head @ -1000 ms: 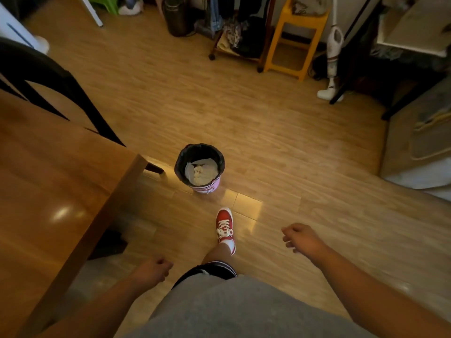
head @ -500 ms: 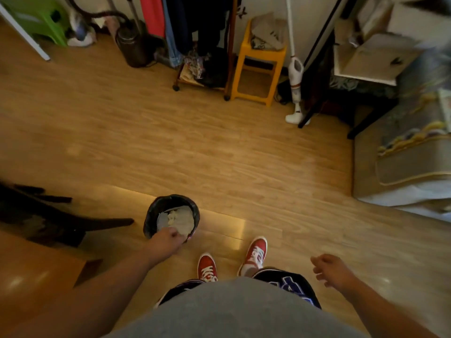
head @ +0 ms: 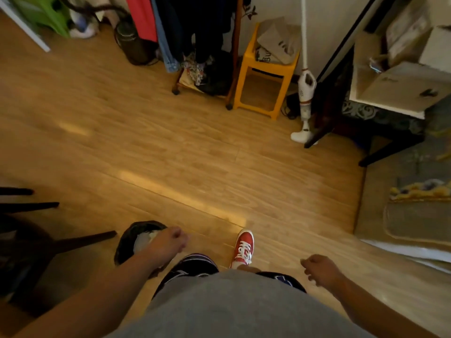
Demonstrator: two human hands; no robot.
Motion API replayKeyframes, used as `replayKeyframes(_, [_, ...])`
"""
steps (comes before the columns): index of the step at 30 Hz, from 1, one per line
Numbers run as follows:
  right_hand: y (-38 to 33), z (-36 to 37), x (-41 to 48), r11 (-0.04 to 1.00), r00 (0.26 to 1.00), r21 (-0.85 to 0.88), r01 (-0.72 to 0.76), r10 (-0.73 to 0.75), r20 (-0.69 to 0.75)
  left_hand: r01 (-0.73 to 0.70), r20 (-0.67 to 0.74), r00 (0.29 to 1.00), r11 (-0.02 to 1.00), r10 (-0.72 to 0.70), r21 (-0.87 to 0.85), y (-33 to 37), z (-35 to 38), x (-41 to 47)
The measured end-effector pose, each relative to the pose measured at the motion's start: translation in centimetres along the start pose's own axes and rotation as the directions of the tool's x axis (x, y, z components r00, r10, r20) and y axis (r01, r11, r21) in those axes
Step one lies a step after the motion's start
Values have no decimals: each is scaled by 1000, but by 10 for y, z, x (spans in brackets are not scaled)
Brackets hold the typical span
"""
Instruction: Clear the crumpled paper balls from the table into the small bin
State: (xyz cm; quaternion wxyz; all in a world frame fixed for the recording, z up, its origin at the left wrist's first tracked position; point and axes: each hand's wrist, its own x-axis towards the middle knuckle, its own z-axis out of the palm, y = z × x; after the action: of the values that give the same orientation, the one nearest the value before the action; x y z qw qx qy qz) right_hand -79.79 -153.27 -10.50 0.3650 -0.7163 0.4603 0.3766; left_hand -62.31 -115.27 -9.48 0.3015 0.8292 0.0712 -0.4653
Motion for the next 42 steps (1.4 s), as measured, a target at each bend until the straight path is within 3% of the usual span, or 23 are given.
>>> replayKeyframes(5, [-126, -29, 32, 977, 984, -127, 173, -165, 72, 175, -100, 976, 971, -192, -162, -29, -24, 0])
replayKeyframes(13, [-340, -4, 72, 882, 923, -289, 373, -321, 210, 361, -47, 905, 823, -423, -439, -78, -63, 17])
replayKeyframes(23, [-529, -9, 98, 847, 919, -362, 389, -330, 216, 277, -140, 869, 699, -475, -659, -55, -184, 69])
replayKeyframes(36, [-743, -17, 171, 819, 942, -468, 331, -263, 208, 67, -279, 847, 613, -451, -787, 33, -384, 194])
replayKeyframes(42, [-866, 21, 181, 649, 900, -625, 435, -281, 334, 117, -255, 804, 563, -537, -818, 31, -437, 208])
